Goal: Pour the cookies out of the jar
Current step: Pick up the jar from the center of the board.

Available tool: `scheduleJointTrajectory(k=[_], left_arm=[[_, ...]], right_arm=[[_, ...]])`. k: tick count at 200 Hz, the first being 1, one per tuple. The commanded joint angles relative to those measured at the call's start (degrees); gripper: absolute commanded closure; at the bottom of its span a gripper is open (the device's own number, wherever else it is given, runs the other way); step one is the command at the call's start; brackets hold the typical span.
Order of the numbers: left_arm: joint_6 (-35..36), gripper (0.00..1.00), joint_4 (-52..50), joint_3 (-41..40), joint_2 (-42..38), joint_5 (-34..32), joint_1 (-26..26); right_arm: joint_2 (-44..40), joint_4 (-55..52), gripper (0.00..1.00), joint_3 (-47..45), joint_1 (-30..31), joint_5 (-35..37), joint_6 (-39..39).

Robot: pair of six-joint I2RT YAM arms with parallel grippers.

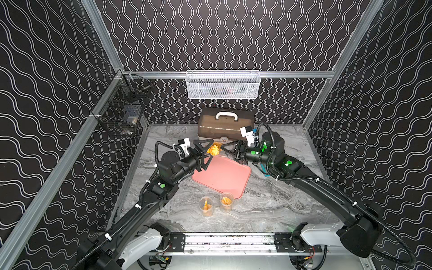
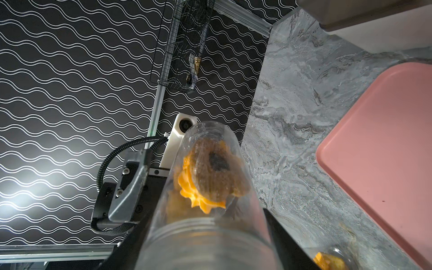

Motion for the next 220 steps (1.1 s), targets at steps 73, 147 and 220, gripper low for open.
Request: scheduleJointTrajectory(k=[73, 147, 220], left_arm=[[1.7, 0.08, 0.5, 2.3, 2.1, -1.4, -0.1], [1.9, 0.12, -0.2, 3.1, 2.2, -1.3, -0.1], [-0.1, 0.16, 1.9, 2.4, 3.2, -1.0, 0.0]], right_arm=[[-2.4, 2.1, 0.33, -1.8, 0.3, -1.0, 0.1], [-1.8, 3.9, 0.33, -3.3, 0.7, -2.0, 0.4], [-1.5, 4.9, 0.32, -4.5, 1.3, -1.4, 0.2]])
